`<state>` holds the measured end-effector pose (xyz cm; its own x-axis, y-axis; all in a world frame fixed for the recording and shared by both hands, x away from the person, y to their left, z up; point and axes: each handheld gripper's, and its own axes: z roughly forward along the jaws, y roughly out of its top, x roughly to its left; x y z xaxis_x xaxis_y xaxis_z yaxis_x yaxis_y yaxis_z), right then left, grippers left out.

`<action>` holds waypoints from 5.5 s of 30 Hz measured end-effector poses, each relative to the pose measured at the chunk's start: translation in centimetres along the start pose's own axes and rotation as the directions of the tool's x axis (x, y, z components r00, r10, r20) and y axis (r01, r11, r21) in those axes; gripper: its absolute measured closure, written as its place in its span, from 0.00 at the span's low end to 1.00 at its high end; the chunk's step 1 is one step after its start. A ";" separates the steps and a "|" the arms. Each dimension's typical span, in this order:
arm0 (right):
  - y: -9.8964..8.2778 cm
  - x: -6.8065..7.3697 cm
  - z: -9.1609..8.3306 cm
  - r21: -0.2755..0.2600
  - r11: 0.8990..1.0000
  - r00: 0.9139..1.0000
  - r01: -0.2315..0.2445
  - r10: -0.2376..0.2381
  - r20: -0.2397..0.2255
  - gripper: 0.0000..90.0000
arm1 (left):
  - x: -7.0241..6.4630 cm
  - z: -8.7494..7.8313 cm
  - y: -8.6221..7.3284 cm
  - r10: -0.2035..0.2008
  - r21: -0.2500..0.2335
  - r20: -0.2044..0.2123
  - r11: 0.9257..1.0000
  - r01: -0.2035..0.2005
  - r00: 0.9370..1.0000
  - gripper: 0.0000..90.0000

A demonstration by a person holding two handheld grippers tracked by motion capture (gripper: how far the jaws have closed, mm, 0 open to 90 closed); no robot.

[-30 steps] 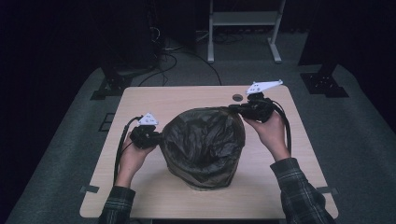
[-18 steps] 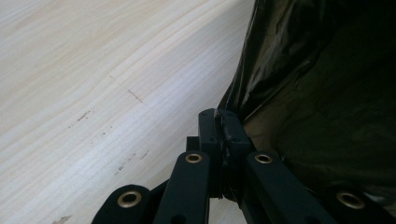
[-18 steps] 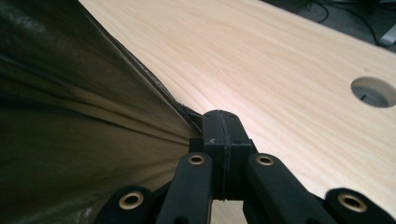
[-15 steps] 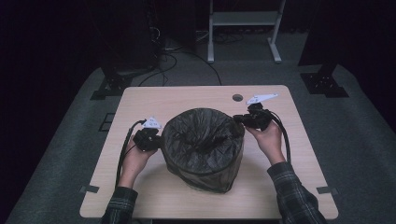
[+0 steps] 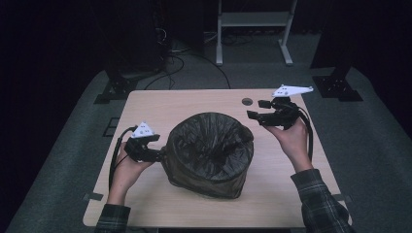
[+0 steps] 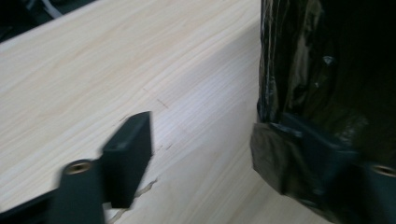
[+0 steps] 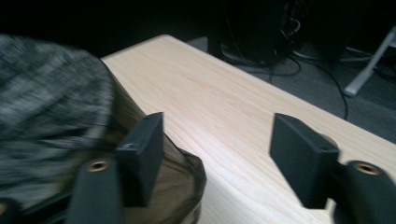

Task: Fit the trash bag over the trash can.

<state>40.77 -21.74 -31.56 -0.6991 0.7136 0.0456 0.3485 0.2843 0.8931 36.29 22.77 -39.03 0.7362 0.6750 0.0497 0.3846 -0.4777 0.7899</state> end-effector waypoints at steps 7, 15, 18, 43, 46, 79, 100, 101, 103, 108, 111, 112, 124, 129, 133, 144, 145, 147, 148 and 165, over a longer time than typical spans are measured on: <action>1.4 1.5 -1.7 -0.042 0.999 0.998 -0.004 0.001 -0.060 0.22 | 0.2 -2.5 -0.1 -0.026 -0.105 0.001 0.994 0.026 1.000 0.10; 2.0 2.6 -2.1 -0.047 0.999 0.997 0.014 -0.018 -0.081 0.20 | 0.5 -3.8 1.8 -0.037 -0.171 0.001 0.985 0.036 0.999 0.10; 2.2 2.9 -2.2 -0.051 0.999 0.995 0.018 -0.023 -0.098 0.18 | 0.3 -4.1 2.3 -0.037 -0.198 0.011 0.979 0.039 0.999 0.10; 3.9 7.4 -1.7 0.008 0.988 0.953 0.152 -0.145 -0.267 0.11 | -1.3 -5.6 3.7 -0.026 -0.293 0.016 0.956 0.029 1.000 0.00; 3.9 8.5 -1.1 0.045 0.980 0.931 0.194 -0.170 -0.323 0.11 | -1.8 -6.1 2.1 -0.007 -0.277 0.020 0.961 0.012 1.000 0.00; 2.0 13.4 6.5 0.448 0.742 0.848 0.499 -0.310 -0.430 0.09 | -5.6 -1.9 -10.6 0.075 0.006 0.050 0.997 -0.075 0.996 0.00; 6.7 14.2 4.6 0.225 0.872 0.847 0.434 -0.310 -0.433 0.09 | -5.5 0.1 -11.3 0.075 0.087 0.065 0.993 -0.080 0.995 0.00; 6.9 14.4 4.9 0.217 0.879 0.850 0.425 -0.305 -0.431 0.09 | -5.4 0.1 -11.3 0.075 0.088 0.068 0.993 -0.081 0.995 0.00; 7.3 14.8 5.9 0.208 0.884 0.849 0.417 -0.298 -0.437 0.09 | -5.4 0.1 -11.3 0.081 0.090 0.082 0.992 -0.088 0.993 0.00; 7.3 15.9 8.3 0.227 0.881 0.846 0.415 -0.282 -0.452 0.09 | -5.3 0.2 -11.3 0.062 0.100 0.097 0.992 -0.072 0.993 0.00; 6.9 16.5 9.6 0.263 0.866 0.844 0.425 -0.274 -0.460 0.09 | -5.3 0.2 -11.3 0.055 0.103 0.100 0.992 -0.065 0.993 0.00; 6.7 16.7 10.0 0.274 0.861 0.844 0.428 -0.272 -0.463 0.09 | -5.3 0.2 -11.3 0.054 0.104 0.101 0.992 -0.065 0.993 0.00; 5.3 17.9 12.9 0.421 0.774 0.845 0.472 -0.262 -0.467 0.09 | -5.3 0.2 -11.3 0.049 0.106 0.108 0.993 -0.061 0.993 0.00; 4.8 17.9 13.4 0.467 0.745 0.851 0.477 -0.258 -0.456 0.09 | -5.3 0.2 -11.3 0.051 0.106 0.109 0.992 -0.062 0.993 0.00; 4.7 17.9 13.5 0.478 0.737 0.852 0.478 -0.257 -0.456 0.09 | -5.3 0.3 -11.3 0.050 0.106 0.111 0.992 -0.062 0.993 0.00; 6.2 17.2 10.8 0.354 0.818 0.847 0.453 -0.271 -0.457 0.09 | -5.2 0.3 -11.3 0.041 0.110 0.117 0.992 -0.054 0.992 0.00; 6.3 17.0 10.4 0.341 0.828 0.848 0.445 -0.268 -0.457 0.09 | -5.2 0.3 -11.3 0.041 0.110 0.117 0.993 -0.054 0.992 0.00; 6.6 16.7 9.7 0.320 0.842 0.850 0.435 -0.266 -0.455 0.09 | -5.2 0.3 -11.3 0.040 0.109 0.117 0.993 -0.053 0.992 0.00; 6.7 16.5 9.3 0.310 0.850 0.851 0.426 -0.260 -0.457 0.09 | -5.2 0.3 -11.3 0.041 0.110 0.116 0.992 -0.054 0.992 0.00; 6.1 12.9 1.2 0.131 0.929 0.864 0.346 -0.261 -0.429 0.09 | -5.2 0.3 -11.3 0.041 0.110 0.116 0.992 -0.054 0.992 0.00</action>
<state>34.66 -10.03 -26.05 -0.9635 0.2676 -0.0016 0.1639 0.5949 0.7869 28.33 24.49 -48.38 0.8111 0.5848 0.0109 0.4033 -0.5727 0.7137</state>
